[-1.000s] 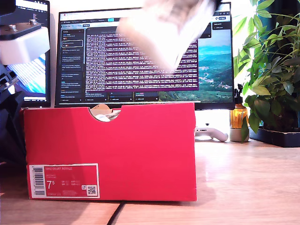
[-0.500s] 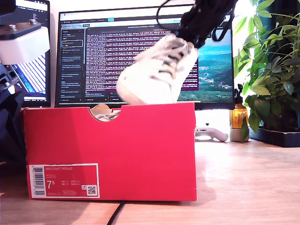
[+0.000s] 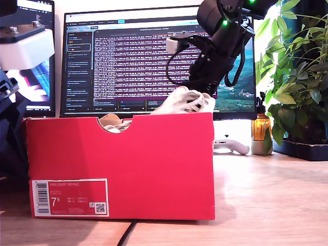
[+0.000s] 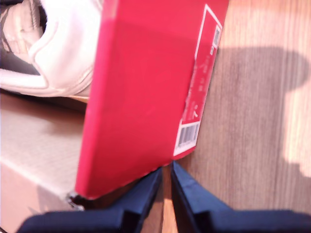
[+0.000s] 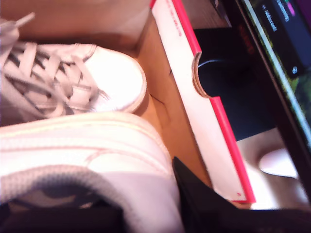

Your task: Pack the white shoes by picking the first shoe and placing it inside the red shoebox, left side, then picking and rotating the second shoe and placing it in the shoebox

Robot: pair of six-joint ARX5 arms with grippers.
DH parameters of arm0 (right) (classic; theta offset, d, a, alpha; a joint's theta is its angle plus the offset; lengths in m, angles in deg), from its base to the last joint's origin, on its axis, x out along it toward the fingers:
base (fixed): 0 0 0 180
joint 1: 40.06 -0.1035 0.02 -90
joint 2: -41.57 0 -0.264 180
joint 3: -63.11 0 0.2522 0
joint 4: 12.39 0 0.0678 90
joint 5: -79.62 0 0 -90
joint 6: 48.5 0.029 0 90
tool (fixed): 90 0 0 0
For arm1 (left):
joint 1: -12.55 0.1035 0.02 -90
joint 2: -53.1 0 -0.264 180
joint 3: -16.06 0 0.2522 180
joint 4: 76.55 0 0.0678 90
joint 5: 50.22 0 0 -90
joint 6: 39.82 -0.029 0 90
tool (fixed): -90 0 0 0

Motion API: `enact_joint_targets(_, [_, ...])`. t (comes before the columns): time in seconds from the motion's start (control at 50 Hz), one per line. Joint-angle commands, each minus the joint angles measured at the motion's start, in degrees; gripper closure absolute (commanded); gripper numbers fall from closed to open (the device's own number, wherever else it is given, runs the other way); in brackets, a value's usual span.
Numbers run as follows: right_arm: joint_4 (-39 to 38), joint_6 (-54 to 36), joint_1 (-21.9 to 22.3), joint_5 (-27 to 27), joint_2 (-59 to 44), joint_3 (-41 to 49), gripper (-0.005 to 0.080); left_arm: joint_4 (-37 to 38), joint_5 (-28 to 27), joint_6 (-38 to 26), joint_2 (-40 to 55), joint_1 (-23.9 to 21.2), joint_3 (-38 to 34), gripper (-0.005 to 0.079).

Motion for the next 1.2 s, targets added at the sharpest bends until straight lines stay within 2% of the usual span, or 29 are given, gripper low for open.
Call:
enact_joint_targets(0.0, [1.1, -2.5, -1.4, -0.5, 1.2, -0.5, 0.0765, -0.1, -0.7, 0.5, 0.3, -0.2, 0.4, 0.07])
enact_joint_targets(0.16, [3.2, -3.8, -2.7, -3.9, 1.2, -0.5, 0.0746, -0.1, -0.7, 0.5, 0.3, -0.2, 0.4, 0.07])
enact_joint_targets(0.22, [3.4, -3.8, -3.6, -5.6, 1.2, -0.5, 0.0689, -0.2, -0.7, 0.5, 0.3, -0.2, 0.4, 0.07])
enact_joint_targets(0.34, [3.1, -3.7, -5.2, -7.9, 1.2, -0.5, 0.0495, -0.1, -0.7, 0.5, 0.3, -0.2, 0.4, 0.07])
enact_joint_targets(0.38, [2.7, -3.7, -5.7, -8.4, 1.2, -0.5, 0.0455, -0.1, -0.7, 0.5, 0.3, -0.2, 0.4, 0.07])
enact_joint_targets(0.52, [1.2, -3.5, -7.2, -11.0, 1.2, -0.5, 0.0431, -0.2, -0.7, 0.5, 0.3, -0.2, 0.4, 0.07])
enact_joint_targets(0.64, [1.0, -3.5, -7.8, -13.9, 1.2, -0.5, 0.0431, -0.1, -0.7, 0.5, 0.3, -0.2, 0.4, 0.07])
enact_joint_targets(0.84, [2.8, -2.9, -9.0, -22.4, 1.8, -0.8, 0.0446, -0.2, -0.7, 0.5, 0.3, -0.2, 0.4, 0.07])
enact_joint_targets(0.88, [3.6, -1.8, -9.2, -24.2, 2.0, -1.0, 0.0504, -0.2, -0.7, 0.5, 0.3, -0.2, 0.4, 0.07])
enact_joint_targets(0.98, [6.3, 0.4, -9.9, -27.0, 2.4, -2.0, 0.0777, -0.2, -0.7, 0.5, 0.3, -0.2, 0.4, 0.07])
enact_joint_targets(1.02, [7.2, 1.9, -10.1, -27.1, 2.6, -2.4, 0.0745, 0.0, -0.7, 0.6, 0.3, -0.2, 0.4, 0.07])
enact_joint_targets(1.18, [11.8, 12.3, -10.7, -27.5, 3.6, -5.3, 0.0752, 1.4, -0.1, 3.1, 0.3, -0.2, 0.4, 0.07])
